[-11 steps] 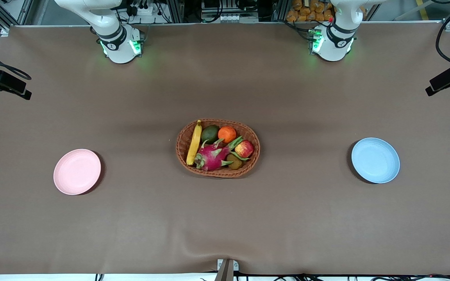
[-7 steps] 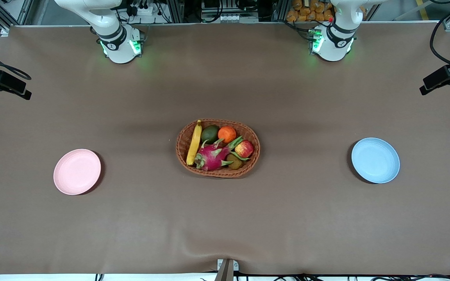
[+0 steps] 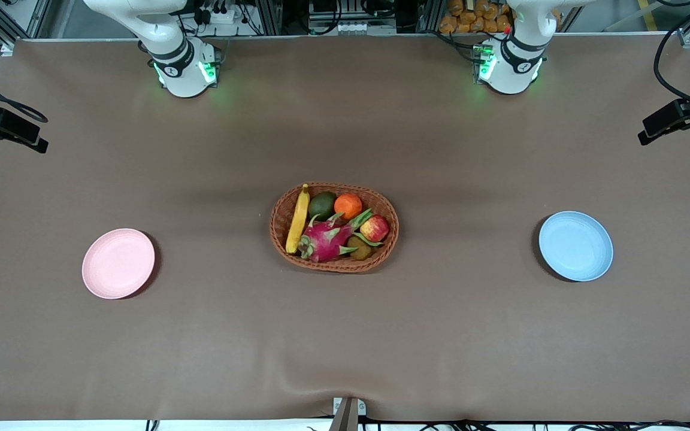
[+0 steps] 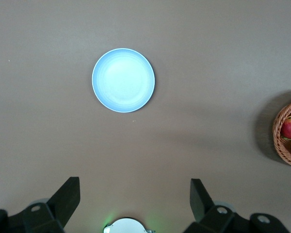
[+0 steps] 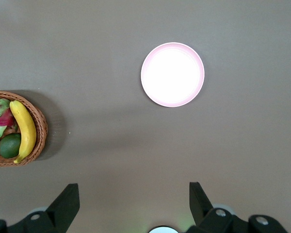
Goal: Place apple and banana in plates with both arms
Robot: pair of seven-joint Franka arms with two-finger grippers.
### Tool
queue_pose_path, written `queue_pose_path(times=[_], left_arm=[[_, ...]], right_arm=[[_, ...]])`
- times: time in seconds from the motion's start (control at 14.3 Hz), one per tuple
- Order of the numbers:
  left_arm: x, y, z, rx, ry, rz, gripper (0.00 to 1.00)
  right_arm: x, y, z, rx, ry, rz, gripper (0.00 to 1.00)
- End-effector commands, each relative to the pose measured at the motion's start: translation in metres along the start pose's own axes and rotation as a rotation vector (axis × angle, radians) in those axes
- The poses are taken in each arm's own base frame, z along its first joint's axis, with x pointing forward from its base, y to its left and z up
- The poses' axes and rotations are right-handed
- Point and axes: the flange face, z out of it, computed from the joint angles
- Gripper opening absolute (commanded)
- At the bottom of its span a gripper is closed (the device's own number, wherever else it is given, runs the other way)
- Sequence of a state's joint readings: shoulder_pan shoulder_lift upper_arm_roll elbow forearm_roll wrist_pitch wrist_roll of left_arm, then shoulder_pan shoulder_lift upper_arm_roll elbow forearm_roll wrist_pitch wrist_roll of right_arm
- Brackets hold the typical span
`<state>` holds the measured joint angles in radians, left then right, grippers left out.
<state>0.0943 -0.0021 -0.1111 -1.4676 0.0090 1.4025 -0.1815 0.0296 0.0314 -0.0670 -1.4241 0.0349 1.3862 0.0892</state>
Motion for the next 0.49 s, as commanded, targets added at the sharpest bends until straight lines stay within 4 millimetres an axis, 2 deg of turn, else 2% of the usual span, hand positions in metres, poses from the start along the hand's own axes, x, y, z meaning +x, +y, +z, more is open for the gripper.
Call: queue_pose_path(times=[0.0,0.21,0.42], left_arm=[[-0.004,0.011,0.002,0.018,-0.015,0.03,1.0],[-0.003,0.026,0.01,0.019,-0.03,0.037,1.0],[-0.002,0.051,0.018,0.021,-0.036,-0.005,1.0]], right_arm=[[-0.003,0.003,-0.005,-0.004,0.001,0.013,1.0],[-0.003,0.003,-0.005,-0.001,-0.001,0.014,1.0],[-0.003,0.001,-0.005,-0.003,-0.001,0.01,1.0]])
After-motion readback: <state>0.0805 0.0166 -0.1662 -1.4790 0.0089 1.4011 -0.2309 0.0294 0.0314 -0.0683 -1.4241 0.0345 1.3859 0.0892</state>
